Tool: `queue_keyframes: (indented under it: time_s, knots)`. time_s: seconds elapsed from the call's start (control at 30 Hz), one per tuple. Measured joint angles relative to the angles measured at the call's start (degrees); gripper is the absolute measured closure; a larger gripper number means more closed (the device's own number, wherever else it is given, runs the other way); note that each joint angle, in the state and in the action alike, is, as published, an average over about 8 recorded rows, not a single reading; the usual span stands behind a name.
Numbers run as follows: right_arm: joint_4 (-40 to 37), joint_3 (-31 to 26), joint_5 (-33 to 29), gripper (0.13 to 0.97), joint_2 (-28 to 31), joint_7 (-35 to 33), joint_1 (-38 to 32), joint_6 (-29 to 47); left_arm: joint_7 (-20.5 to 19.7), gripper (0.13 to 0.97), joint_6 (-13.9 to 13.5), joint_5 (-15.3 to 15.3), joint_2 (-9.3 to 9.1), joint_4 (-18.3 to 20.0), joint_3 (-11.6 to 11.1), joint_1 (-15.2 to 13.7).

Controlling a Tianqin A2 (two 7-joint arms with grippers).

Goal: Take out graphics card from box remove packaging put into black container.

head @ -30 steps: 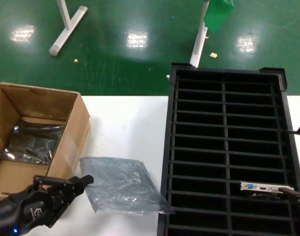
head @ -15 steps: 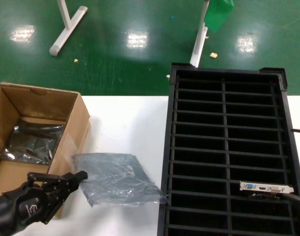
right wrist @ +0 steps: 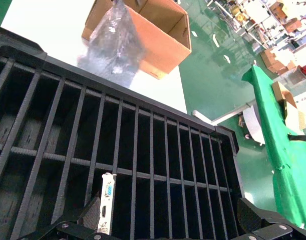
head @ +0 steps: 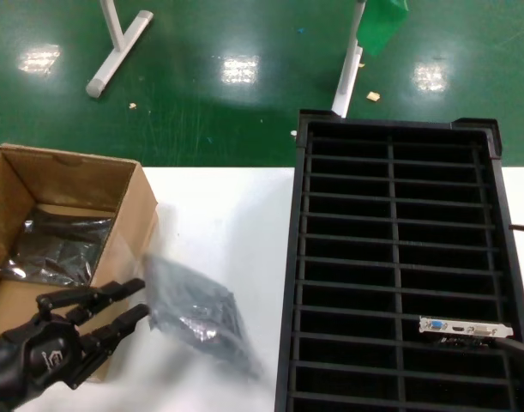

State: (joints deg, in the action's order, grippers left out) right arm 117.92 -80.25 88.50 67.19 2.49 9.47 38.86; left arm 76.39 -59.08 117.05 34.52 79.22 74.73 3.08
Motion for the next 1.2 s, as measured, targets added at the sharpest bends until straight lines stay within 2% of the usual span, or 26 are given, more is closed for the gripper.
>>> queue_keyframes:
  time_s: [0.23, 0.27, 0.53, 0.57, 0.67, 0.93, 1.2]
  knots:
    - [0.0, 0.0, 0.0, 0.129, 0.1, 0.0, 0.0, -0.1, -2.3, 0.786, 2.2, 0.6, -1.27, 4.9, -2.5, 2.7]
    - [0.0, 0.0, 0.0, 0.129, 0.1, 0.0, 0.0, -0.1, -2.8, 0.786, 2.6, 0.8, -1.62, 5.6, -2.9, 3.1]
    - [0.0, -0.1, 0.1, 0.129, 0.1, 0.0, 0.1, -0.2, -7.4, 0.594, 6.1, 2.5, -5.03, 10.2, -5.3, 5.3]
    - [0.0, -0.1, 0.1, 0.129, 0.1, 0.0, 0.1, -0.2, -7.7, 0.594, 6.4, 2.6, -5.24, 10.4, -5.4, 5.4]
    - [-0.1, -0.1, 0.1, 0.129, 0.0, 0.0, 0.0, -0.3, -8.2, 0.594, 6.8, 2.6, -5.46, 10.6, -5.4, 5.4]
    - [-1.6, -0.7, 1.0, 0.129, -2.9, -0.1, -0.5, -2.5, -12.1, 0.374, 9.8, 1.7, -6.16, 10.7, -4.2, 4.9]
    - [-4.2, -1.9, 2.4, 0.129, -7.8, -0.4, -1.5, -6.3, -18.9, 0.242, 15.0, 0.0, -7.34, 10.9, -1.9, 4.1]
